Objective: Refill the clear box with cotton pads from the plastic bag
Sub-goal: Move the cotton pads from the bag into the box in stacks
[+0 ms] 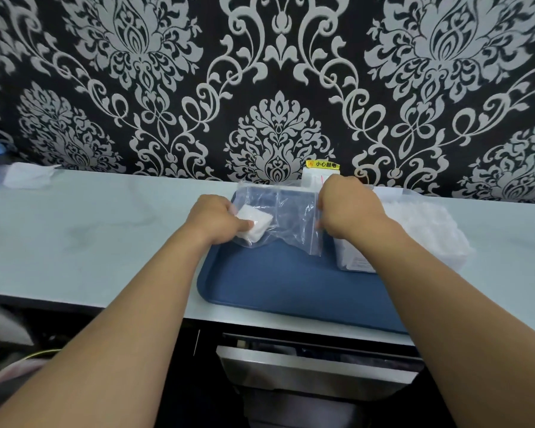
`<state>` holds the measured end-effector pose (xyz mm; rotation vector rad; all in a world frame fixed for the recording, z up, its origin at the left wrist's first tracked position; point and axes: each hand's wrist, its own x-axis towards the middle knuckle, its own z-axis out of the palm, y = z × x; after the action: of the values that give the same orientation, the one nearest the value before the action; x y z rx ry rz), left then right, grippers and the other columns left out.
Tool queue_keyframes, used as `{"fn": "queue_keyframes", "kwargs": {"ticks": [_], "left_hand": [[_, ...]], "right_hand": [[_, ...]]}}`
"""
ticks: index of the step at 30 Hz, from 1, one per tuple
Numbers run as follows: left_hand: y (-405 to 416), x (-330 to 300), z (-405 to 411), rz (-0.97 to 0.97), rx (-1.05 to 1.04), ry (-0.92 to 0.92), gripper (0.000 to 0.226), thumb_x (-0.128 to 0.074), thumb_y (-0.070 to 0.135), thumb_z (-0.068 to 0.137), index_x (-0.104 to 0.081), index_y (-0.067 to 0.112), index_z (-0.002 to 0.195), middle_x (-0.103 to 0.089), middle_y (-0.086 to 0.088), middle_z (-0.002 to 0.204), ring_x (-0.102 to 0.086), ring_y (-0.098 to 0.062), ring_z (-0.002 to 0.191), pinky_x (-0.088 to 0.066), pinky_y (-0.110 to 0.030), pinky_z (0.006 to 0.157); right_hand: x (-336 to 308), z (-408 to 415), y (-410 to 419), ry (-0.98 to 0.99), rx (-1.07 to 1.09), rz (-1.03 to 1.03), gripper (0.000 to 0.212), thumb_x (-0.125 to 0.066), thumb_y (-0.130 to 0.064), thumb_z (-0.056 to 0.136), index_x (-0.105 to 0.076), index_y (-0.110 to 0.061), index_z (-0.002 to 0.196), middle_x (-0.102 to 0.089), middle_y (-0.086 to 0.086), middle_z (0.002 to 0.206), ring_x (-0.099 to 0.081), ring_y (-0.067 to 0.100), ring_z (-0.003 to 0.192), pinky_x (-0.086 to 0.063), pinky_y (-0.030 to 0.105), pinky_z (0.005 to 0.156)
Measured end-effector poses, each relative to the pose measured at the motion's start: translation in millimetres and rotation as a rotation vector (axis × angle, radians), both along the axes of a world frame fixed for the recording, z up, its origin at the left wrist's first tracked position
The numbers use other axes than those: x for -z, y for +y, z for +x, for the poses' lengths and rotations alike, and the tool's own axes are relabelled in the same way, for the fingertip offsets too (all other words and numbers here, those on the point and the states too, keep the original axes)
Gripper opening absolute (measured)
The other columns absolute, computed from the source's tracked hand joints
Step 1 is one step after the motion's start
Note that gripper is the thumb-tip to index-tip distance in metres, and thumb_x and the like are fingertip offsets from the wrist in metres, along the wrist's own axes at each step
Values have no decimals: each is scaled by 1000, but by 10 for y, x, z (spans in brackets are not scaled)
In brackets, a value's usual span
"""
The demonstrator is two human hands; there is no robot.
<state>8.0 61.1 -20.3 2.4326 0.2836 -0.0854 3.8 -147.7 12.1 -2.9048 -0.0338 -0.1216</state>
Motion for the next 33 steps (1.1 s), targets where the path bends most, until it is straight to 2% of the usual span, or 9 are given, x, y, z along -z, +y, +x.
{"fn": "queue_keyframes", "kwargs": {"ticks": [3, 6, 9, 11, 16, 20, 24, 29, 33], "left_hand": [[24, 2, -16, -97, 43, 34, 30, -81, 23, 82, -70, -1, 96, -73, -19, 89, -61, -28, 61, -50, -34, 63], [55, -17, -33, -96, 75, 5, 16, -75, 15, 86, -69, 1, 91, -69, -13, 78, -59, -27, 52, -49, -29, 56], [63, -12, -31, -75, 77, -49, 14, -64, 13, 90, -68, 0, 95, -61, -8, 76, -54, -22, 55, -43, -22, 43], [63, -6, -25, -75, 113, -88, 13, -59, 16, 95, -64, 4, 94, -57, -3, 78, -54, -22, 65, -45, -25, 50], [65, -12, -11, -212, 134, -213, 15, -42, 26, 105, -47, 16, 95, -61, -7, 90, -58, -28, 78, -51, -40, 70], [-17, -90, -57, -505, 70, -243, 14, -40, 23, 107, -49, 19, 97, -62, -13, 104, -63, -26, 85, -61, -47, 72], [-166, -151, -103, -741, 50, -265, 12, -42, 20, 107, -52, 17, 99, -62, -24, 116, -65, -34, 93, -61, -56, 74], [-346, -175, -97, -750, 122, -299, 10, -46, 15, 106, -54, 9, 104, -63, -12, 100, -67, -18, 78, -60, -32, 59], [-376, -193, -62, -688, -1, -337, 12, -48, 14, 104, -56, 15, 96, -68, -6, 87, -64, -18, 70, -59, -33, 58]], "right_hand": [[-18, 25, 72, -31, -79, 203, 16, -84, -16, 76, -76, -8, 87, -72, 8, 85, -67, 21, 79, -54, 25, 73], [-77, -37, 116, 40, -180, 498, 21, -61, 3, 86, -78, -7, 82, -70, -1, 67, -61, 3, 56, -43, 7, 53], [-4, -75, 113, 251, -146, 773, 35, -52, 9, 88, -74, -15, 78, -67, 8, 78, -59, 16, 70, -59, 29, 72], [56, -61, 126, 341, -71, 903, 31, -51, 15, 89, -66, -10, 78, -62, 15, 90, -62, 25, 80, -61, 42, 83], [114, -60, 221, 467, -7, 1035, 20, -65, 8, 88, -55, -8, 84, -62, 16, 94, -68, 32, 80, -62, 33, 66], [66, -73, 269, 510, -66, 1215, 16, -67, -15, 94, -57, -6, 104, -65, 9, 80, -67, 21, 61, -59, 28, 54], [12, -112, 217, 539, -105, 1207, 12, -64, -20, 96, -64, -8, 100, -66, 7, 75, -58, 15, 60, -50, 22, 51], [12, -147, 116, 446, -77, 1300, 10, -71, -17, 91, -69, -10, 97, -71, 9, 86, -63, 15, 65, -57, 27, 59], [-85, -187, -58, 349, -89, 1318, 19, -67, -5, 91, -66, -4, 110, -75, 12, 96, -74, 20, 75, -63, 37, 69]]}}
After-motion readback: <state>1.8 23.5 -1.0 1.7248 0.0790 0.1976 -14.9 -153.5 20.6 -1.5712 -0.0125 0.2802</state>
